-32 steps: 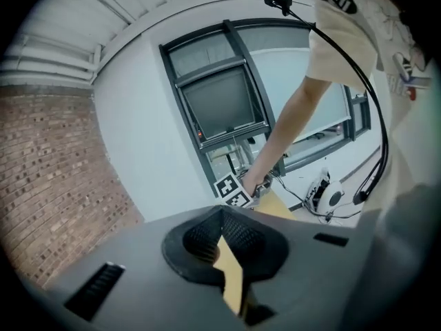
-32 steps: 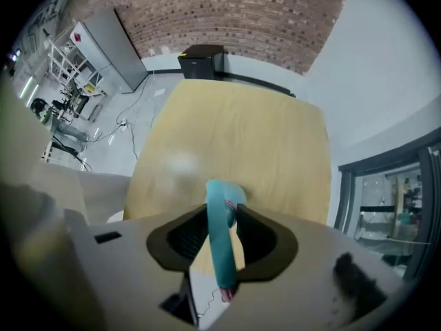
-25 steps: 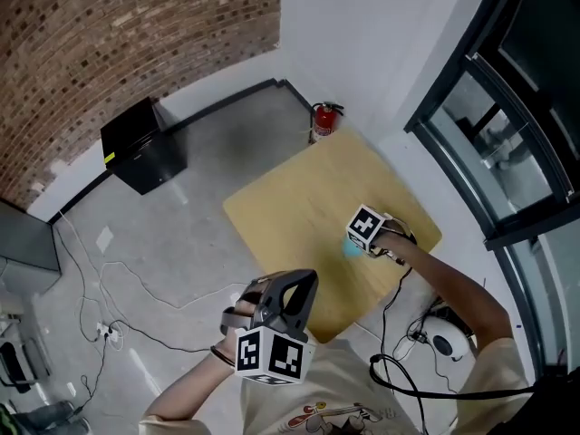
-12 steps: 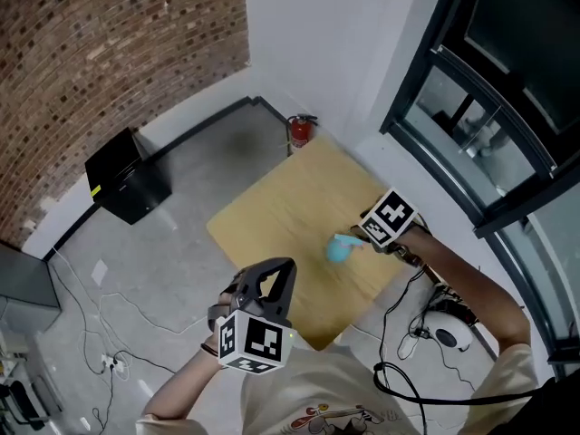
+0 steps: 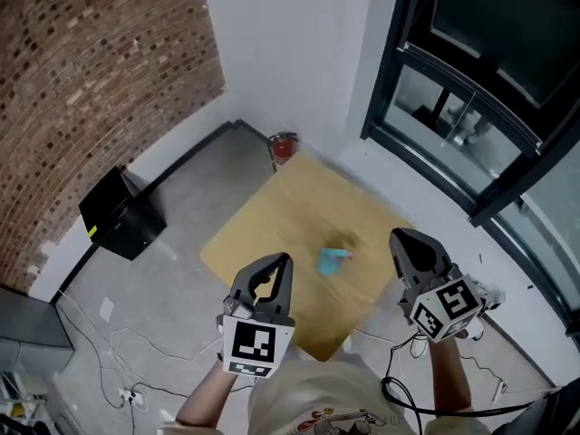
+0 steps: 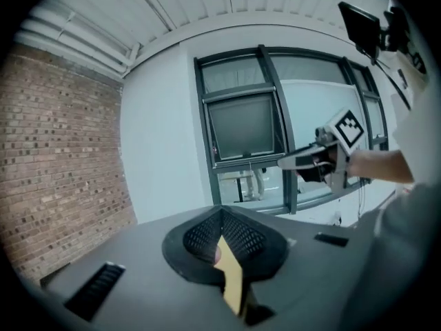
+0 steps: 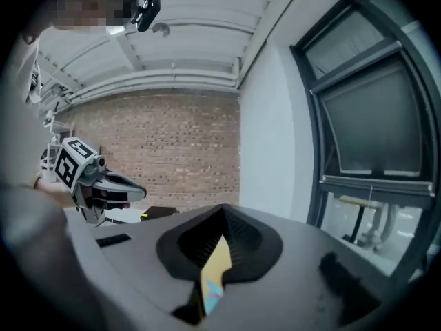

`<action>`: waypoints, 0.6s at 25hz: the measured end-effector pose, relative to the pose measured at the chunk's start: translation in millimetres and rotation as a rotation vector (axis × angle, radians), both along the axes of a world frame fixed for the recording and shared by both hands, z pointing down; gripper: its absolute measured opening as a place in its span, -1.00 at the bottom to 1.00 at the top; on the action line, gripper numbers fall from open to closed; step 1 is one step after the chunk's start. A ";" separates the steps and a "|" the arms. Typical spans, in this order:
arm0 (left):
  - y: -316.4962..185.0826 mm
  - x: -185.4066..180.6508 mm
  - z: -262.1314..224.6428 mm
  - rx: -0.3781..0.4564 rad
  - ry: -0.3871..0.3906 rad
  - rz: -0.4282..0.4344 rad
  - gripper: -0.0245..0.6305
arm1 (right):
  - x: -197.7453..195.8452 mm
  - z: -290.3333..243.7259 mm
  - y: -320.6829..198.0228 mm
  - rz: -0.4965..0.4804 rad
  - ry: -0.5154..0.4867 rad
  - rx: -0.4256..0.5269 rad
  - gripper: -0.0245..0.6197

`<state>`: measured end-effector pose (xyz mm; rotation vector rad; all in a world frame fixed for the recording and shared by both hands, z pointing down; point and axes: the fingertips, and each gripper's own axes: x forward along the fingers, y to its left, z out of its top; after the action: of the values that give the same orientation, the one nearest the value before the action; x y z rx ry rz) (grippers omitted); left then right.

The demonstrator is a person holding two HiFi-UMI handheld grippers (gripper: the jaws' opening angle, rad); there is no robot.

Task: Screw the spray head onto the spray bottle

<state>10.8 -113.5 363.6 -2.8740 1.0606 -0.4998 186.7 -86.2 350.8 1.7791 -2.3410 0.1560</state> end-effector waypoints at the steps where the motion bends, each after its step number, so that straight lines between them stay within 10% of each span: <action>1: 1.3 3.6 2.6 -0.008 0.014 -0.008 -0.90 | 0.0 11.8 9.2 0.038 -0.024 -0.009 -0.90; 15: 30.1 47.1 26.3 -0.076 0.095 0.017 -0.90 | -9.7 38.0 54.9 0.129 -0.178 0.049 -0.90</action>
<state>57.8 -83.4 389.9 -2.9977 1.0507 -0.4156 177.0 -31.3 388.8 2.0176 -2.3657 0.2887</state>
